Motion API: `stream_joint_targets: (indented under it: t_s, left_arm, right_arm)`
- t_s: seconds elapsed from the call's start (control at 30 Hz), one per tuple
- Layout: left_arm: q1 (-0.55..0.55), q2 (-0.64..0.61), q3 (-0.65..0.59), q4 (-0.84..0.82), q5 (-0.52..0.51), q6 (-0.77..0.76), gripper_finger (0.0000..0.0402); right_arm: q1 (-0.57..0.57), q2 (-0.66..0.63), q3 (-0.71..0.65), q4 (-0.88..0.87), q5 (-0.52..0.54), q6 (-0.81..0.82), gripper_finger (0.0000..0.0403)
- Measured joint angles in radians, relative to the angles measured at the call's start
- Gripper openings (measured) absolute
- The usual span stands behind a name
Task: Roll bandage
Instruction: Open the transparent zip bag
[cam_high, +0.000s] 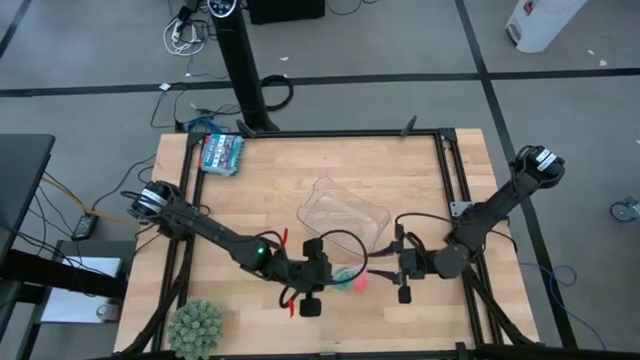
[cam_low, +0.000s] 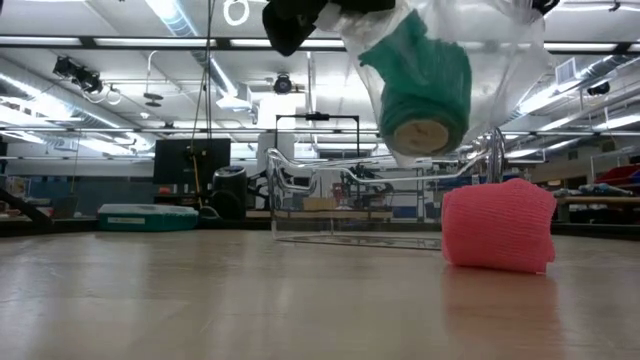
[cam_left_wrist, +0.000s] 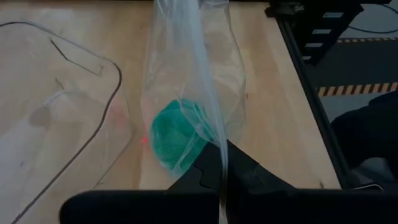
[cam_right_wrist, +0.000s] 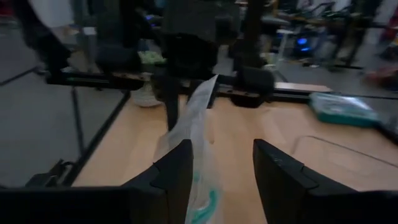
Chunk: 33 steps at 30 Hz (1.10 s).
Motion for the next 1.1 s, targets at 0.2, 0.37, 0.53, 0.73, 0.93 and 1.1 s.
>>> stream_joint_targets:
  t_s: [0.2, 0.37, 0.53, 0.73, 0.93, 1.1]
  left_arm:
    - [0.007, 0.0, 0.0, 0.0, 0.003, 0.002, 0.0005]
    - [0.012, 0.0, 0.0, 0.001, 0.0, 0.002, 0.0005]
    - [0.013, 0.0, 0.0, 0.0, -0.006, 0.003, 0.0005]
    - [0.007, -0.007, 0.0, -0.016, -0.006, 0.003, 0.0012]
    - [-0.021, -0.072, 0.0, -0.028, -0.091, 0.03, 0.0038]
    - [-0.042, -0.095, 0.001, -0.012, -0.151, 0.056, 0.0077]
  right_arm:
    - [-0.071, 0.0, 0.0, 0.022, -0.105, 0.0, 0.0165]
    - [-0.11, 0.0, 0.0, 0.055, -0.168, -0.035, 0.0157]
    - [-0.127, 0.0, 0.0, 0.056, -0.186, -0.031, 0.0074]
    - [-0.09, 0.0, 0.0, 0.015, -0.189, -0.011, 0.0004]
    - [-0.015, 0.001, 0.001, -0.017, -0.109, 0.029, 0.0001]
    - [0.035, 0.001, 0.001, -0.039, -0.053, 0.09, 0.0]
